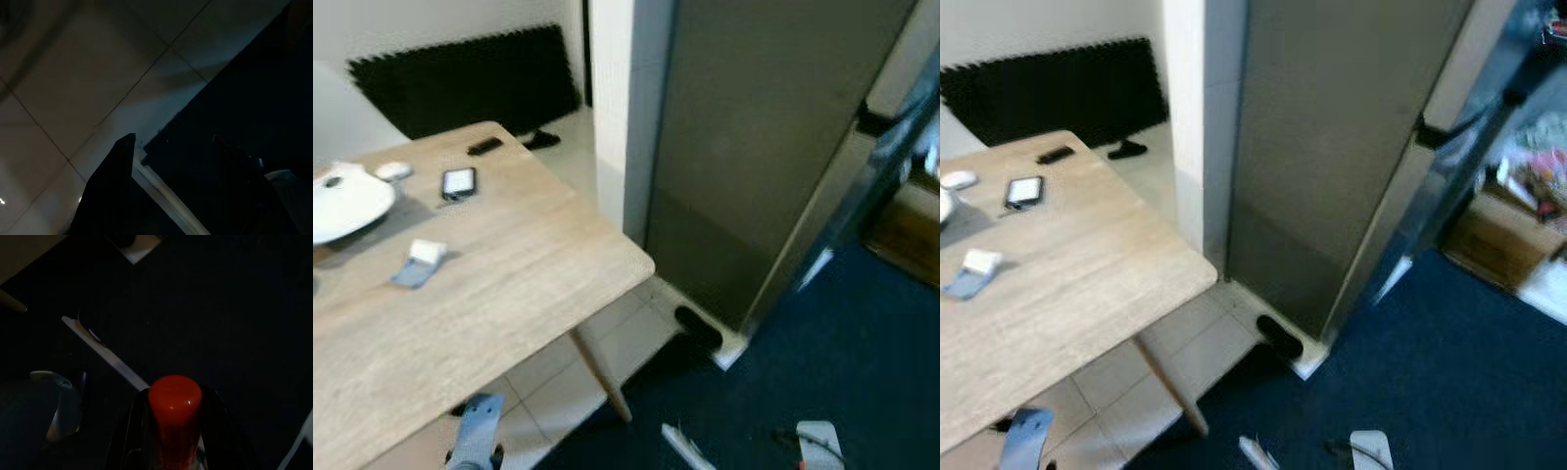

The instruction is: Restocking fridge

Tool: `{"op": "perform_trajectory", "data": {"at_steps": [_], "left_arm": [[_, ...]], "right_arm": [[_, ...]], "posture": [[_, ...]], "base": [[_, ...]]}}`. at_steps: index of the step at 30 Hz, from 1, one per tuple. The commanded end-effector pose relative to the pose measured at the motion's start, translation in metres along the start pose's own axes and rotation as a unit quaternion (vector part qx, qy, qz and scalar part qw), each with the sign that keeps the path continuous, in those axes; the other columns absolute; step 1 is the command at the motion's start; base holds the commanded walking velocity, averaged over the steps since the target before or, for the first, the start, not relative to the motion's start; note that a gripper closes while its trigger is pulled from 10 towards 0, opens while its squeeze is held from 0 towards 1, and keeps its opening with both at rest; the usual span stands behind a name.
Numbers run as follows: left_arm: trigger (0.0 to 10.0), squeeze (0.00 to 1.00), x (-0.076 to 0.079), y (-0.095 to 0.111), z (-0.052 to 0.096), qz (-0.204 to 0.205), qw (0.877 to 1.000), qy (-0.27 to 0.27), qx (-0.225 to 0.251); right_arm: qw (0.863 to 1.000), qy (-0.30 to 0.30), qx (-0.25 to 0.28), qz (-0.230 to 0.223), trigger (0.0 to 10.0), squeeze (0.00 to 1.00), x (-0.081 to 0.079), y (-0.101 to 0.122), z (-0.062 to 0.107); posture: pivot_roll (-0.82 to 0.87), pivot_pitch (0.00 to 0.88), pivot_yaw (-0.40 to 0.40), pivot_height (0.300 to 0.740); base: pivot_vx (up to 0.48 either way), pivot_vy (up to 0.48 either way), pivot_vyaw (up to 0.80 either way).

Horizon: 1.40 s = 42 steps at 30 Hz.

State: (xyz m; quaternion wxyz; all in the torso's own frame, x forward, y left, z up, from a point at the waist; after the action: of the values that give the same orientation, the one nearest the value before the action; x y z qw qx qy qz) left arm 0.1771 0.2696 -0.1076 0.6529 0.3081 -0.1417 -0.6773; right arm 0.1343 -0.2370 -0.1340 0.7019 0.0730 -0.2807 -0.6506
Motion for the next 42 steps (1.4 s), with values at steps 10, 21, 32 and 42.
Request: {"op": "perform_trajectory", "data": {"at_steps": [10,21,32,42], "left_arm": [[10.0,0.00,0.0049,0.0097,-0.0026,-0.002,1.000,-0.009,0.009],[10.0,0.00,0.0054,0.0096,-0.0024,-0.003,1.000,-0.013,0.009],[10.0,0.00,0.0073,0.0103,-0.0024,-0.002,1.000,-0.016,0.011],[10.0,0.00,0.0084,0.0100,-0.0022,-0.003,1.000,-0.016,0.012]], "right_arm": [[1.000,-0.011,-0.003,-0.007,10.0,0.00,0.0061,-0.0022,0.0002],[1.000,-0.010,-0.003,-0.008,10.0,0.00,0.0046,-0.0020,0.0002],[1.000,-0.011,-0.004,-0.009,10.0,0.00,0.0055,-0.0029,0.0003],[1.000,-0.011,-0.004,-0.008,10.0,0.00,0.0068,-0.0029,0.0002]], "posture": [[0.03,0.000,-0.005,0.740],[0.03,0.000,-0.004,0.740],[0.03,0.000,-0.005,0.740],[0.03,0.000,-0.006,0.740]], "base": [[0.000,0.000,-0.77],[0.000,0.000,-0.77],[0.000,0.000,-0.77],[0.000,0.000,-0.77]]}}
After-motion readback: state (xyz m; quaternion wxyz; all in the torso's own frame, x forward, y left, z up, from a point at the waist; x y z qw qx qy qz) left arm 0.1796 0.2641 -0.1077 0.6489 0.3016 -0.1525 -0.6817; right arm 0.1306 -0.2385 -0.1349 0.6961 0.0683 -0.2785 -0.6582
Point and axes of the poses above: a point about 5 cm out from each wrist's last joint towards the gripper, its own z axis pointing back from the gripper into the wrist, its own y axis along the axis of the wrist's last joint, x = y × z, the point moved 4 cm from there along -z, pointing out of the wrist towards the gripper, and after that the axes turned 2 degrees about z, right-handed, at the moved point
